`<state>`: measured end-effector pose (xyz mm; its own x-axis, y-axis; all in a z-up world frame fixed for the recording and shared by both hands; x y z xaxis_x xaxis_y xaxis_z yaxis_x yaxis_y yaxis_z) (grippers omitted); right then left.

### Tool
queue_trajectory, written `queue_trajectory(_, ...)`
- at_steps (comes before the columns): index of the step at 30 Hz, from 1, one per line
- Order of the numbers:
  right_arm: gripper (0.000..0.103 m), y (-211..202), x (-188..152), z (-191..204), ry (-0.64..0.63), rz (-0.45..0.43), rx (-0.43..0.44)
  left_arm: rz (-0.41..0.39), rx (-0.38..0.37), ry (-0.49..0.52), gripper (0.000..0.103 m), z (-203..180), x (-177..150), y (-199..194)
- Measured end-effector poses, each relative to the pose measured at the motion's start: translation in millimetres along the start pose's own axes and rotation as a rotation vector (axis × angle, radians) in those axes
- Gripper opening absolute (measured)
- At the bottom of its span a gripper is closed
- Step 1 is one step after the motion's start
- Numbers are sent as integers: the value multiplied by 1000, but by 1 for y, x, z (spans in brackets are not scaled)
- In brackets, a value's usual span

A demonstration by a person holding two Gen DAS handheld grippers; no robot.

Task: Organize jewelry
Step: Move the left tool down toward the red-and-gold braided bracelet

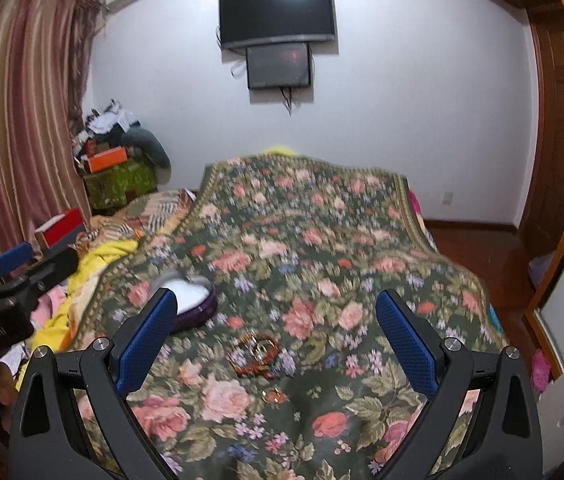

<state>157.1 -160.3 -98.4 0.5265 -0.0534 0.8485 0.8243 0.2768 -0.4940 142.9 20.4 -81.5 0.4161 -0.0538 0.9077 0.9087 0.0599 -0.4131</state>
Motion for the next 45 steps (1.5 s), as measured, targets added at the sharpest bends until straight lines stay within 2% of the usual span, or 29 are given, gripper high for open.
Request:
queue_trajectory(6,99,28,-27,-21,25,121,-12,120,-42,28,103,-9,-31,37)
queue_trajectory(13,98,40,-44,-27,-26,187,-21,257,-138,11,101,-26,-65,72)
queue_trajectory(15,95,42,-47,-25,-51,202,-14,305,-174,19,95,-35,-75,81)
queue_trajectory(19,84,47,-59,-20,-102,249,2,382,-251,48,90,-56,-91,92)
queue_trajectory(23,75,51,-68,-23,-117,284,6,447,-344,96,77,-82,-104,100)
queue_trajectory(29,74,52,-70,-33,-92,298,4,488,-433,166,65,-113,-112,108)
queue_trajectory(33,73,52,-69,-37,-83,298,5,524,-491,187,49,-130,-116,117)
queue_trajectory(40,74,53,-70,-43,-54,307,16,565,-557,181,34,-147,-118,129)
queue_trajectory(43,74,53,-70,-46,-45,311,18,570,-573,180,24,-152,-117,133)
queue_trajectory(45,74,52,-70,-47,-43,311,21,571,-576,181,13,-154,-117,135)
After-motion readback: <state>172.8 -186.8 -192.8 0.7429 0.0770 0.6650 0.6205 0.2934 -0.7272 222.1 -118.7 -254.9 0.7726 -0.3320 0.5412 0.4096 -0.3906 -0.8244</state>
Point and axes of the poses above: each gripper's, at about its wrist camera, not at the fingertips, and y roughly the way its jaws point, z to its left, x to its top, the point moved 10 cm from there along y, roughly the way its jaws point, and after that the axes turned 9 degrees about y, right-handed, at the moved point
